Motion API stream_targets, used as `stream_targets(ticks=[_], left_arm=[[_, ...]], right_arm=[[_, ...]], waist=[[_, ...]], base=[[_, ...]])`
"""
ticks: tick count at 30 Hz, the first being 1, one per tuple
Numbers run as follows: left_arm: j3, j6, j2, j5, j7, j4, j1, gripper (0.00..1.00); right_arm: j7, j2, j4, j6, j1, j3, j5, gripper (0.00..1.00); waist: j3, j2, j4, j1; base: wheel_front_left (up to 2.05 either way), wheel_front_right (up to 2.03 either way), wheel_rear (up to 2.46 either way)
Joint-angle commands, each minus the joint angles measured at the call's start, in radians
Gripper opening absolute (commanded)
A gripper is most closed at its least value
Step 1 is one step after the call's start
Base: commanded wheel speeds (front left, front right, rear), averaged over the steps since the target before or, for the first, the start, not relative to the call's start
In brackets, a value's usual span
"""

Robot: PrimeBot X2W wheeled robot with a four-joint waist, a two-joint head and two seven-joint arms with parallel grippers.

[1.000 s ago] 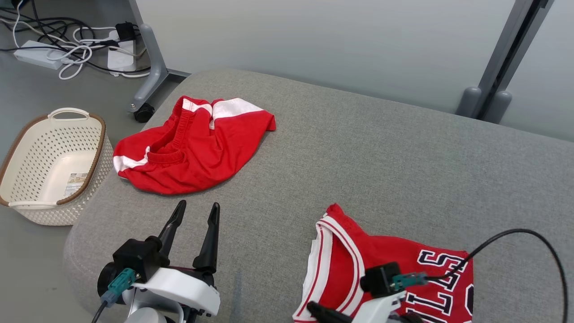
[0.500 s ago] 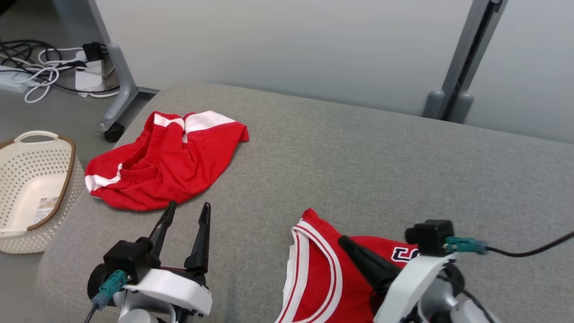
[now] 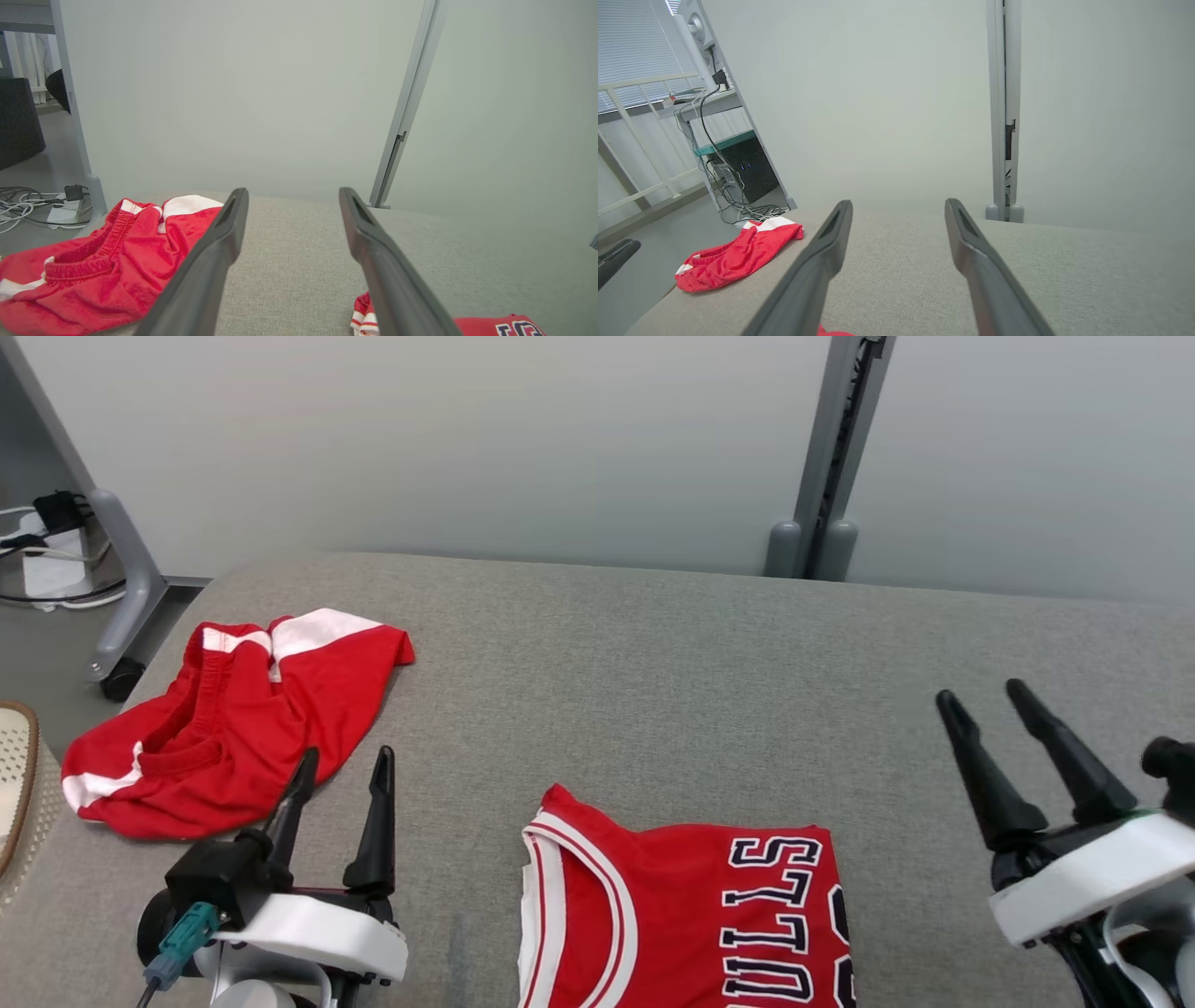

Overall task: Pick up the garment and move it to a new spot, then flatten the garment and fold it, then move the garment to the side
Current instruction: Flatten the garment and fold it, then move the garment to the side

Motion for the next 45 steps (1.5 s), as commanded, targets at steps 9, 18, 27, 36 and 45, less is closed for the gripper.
stream_targets(ticks=[9,18,27,36,45], left_arm=[[0.066,0.016,0.015,0.023,-0.004,-0.049,0.011,1.00],[0.110,0.013,0.000,0.050,-0.004,-0.059,0.059,1.00],[0.124,-0.001,-0.018,0.069,-0.004,-0.057,0.082,1.00],[0.132,-0.012,-0.031,0.085,-0.004,-0.048,0.083,1.00],[0.136,-0.017,-0.036,0.091,-0.004,-0.044,0.085,1.00]], right_arm=[[-0.201,-0.001,-0.005,0.002,0.105,-0.111,-0.084,1.00],[-0.333,0.011,0.082,0.002,0.164,-0.123,-0.115,1.00],[-0.355,0.016,0.112,0.002,0.164,-0.117,-0.121,1.00],[-0.343,0.018,0.113,0.002,0.161,-0.117,-0.112,1.00],[-0.337,0.018,0.113,0.002,0.165,-0.114,-0.108,1.00]], waist=[[0.034,-0.0001,-0.077,0.0000],[0.046,-0.0001,-0.099,0.0000],[0.037,-0.0001,-0.098,0.0000],[0.030,-0.0001,-0.090,0.0000],[0.026,-0.0001,-0.085,0.0000]], base=[[0.00,0.00,0.00],[0.00,0.00,0.00],[0.00,0.00,0.00],[0.00,0.00,0.00],[0.00,0.00,0.00]])
